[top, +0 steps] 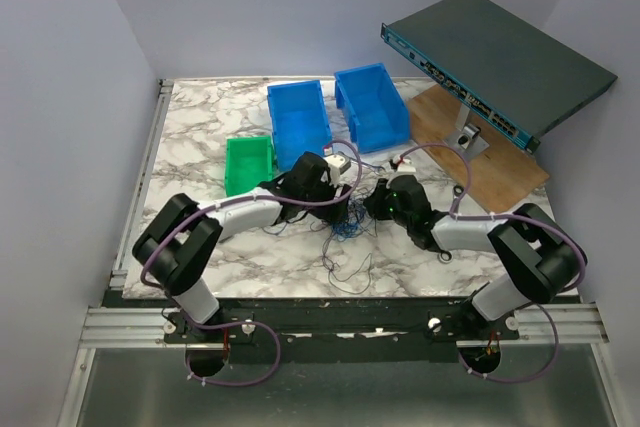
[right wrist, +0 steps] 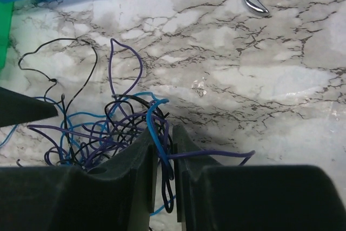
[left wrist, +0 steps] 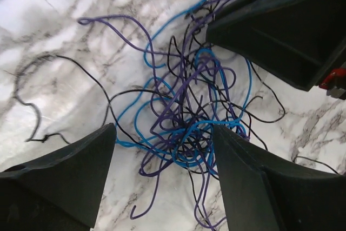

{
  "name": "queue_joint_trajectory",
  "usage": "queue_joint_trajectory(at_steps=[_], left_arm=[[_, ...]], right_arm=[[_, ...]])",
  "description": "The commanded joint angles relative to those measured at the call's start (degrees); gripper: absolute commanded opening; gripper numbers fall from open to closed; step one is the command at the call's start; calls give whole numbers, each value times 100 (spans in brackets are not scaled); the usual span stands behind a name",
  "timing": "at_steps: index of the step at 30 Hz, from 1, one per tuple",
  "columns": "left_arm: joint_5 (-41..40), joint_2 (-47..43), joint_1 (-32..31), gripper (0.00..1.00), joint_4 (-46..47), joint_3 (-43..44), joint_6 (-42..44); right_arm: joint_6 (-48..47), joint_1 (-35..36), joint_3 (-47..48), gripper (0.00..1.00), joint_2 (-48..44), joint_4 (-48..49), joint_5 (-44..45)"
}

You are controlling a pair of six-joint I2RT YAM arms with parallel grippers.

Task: Untangle the cables
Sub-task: Untie the cable.

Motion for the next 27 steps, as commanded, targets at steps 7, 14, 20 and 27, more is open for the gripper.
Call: queue_joint_trajectory(at_steps=[7, 14, 20, 27], left_arm=[[381, 894, -54, 12, -1234, 773, 79], [-1047, -676, 123, 0, -112, -432, -284], [-1906, -1909, 561, 0, 641, -1409, -749], [-911, -2299, 708, 0, 1430, -1830, -598]], right_arm=[[194, 16, -207, 6, -525, -252, 1125], [1116, 16, -285, 1, -1036, -1192, 3422], [1700, 16, -722, 1, -1988, -1505, 4568], [96, 15, -1344, 40, -2678, 95, 2459]])
